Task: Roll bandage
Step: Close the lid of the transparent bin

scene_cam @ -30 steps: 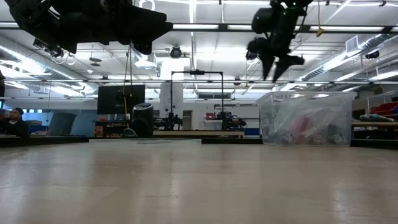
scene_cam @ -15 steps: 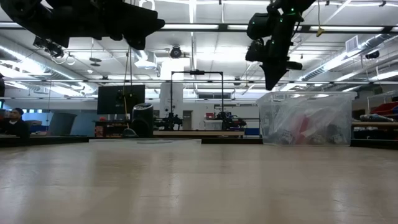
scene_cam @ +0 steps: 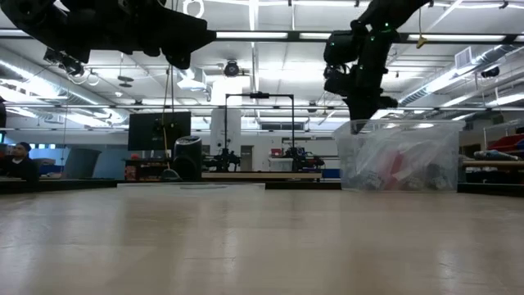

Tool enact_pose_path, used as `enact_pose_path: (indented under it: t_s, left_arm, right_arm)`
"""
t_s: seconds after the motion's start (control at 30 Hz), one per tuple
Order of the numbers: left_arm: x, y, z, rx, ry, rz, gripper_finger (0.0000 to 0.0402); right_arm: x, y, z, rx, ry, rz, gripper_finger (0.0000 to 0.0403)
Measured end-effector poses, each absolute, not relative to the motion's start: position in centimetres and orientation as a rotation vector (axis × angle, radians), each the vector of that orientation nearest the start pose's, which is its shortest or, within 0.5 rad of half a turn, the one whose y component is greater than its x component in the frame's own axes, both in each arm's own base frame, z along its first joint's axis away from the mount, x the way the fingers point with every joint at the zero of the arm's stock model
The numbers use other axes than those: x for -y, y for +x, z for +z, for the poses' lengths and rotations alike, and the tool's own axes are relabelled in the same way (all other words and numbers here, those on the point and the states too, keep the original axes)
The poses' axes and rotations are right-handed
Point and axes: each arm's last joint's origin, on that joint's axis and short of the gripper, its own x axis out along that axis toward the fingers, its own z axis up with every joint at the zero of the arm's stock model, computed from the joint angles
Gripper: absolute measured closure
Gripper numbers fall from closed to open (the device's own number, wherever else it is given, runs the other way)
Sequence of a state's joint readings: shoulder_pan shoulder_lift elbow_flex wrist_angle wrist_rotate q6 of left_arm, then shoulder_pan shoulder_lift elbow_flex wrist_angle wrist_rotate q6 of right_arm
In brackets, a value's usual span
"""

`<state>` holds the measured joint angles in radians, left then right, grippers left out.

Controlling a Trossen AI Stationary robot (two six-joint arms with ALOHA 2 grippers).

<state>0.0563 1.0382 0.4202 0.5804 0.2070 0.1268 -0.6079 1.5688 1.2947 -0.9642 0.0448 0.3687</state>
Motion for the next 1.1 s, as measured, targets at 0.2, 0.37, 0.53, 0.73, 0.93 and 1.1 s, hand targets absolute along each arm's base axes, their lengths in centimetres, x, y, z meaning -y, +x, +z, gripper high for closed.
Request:
enact_pose_path:
  t_s: [0.2, 0.37, 0.53, 0.73, 0.93, 1.1]
  left_arm:
    - [-0.6, 21.6, 23.5, -0.024, 0.122, -0.153, 0.0239]
    - [-0.6, 21.6, 23.4, -0.025, 0.122, -0.154, 0.0239]
    - [-0.6, 21.6, 23.5, -0.024, 0.125, -0.155, 0.0239]
    - [-0.6, 21.6, 23.4, -0.026, 0.145, -0.157, 0.0239]
    - [-0.7, 21.6, 23.3, -0.042, 0.146, -0.138, 0.0239]
    - [-0.7, 21.6, 23.2, -0.055, 0.15, -0.124, 0.0239]
  right_arm:
    - [15.4, 27.1, 26.4, -1.015, 0.71, -0.618, 0.0402]
    - [12.5, 29.5, 26.9, -0.935, 0.733, -0.492, 0.0402]
    - [9.4, 31.1, 27.3, -0.913, 0.582, -0.459, 0.0402]
    - [10.2, 31.1, 27.4, -0.923, 0.356, -0.515, 0.0403]
    - [12.1, 32.3, 24.0, -1.035, 0.297, -0.49, 0.0403]
    - [12.5, 33.4, 20.8, -1.146, 0.293, -0.494, 0.0403]
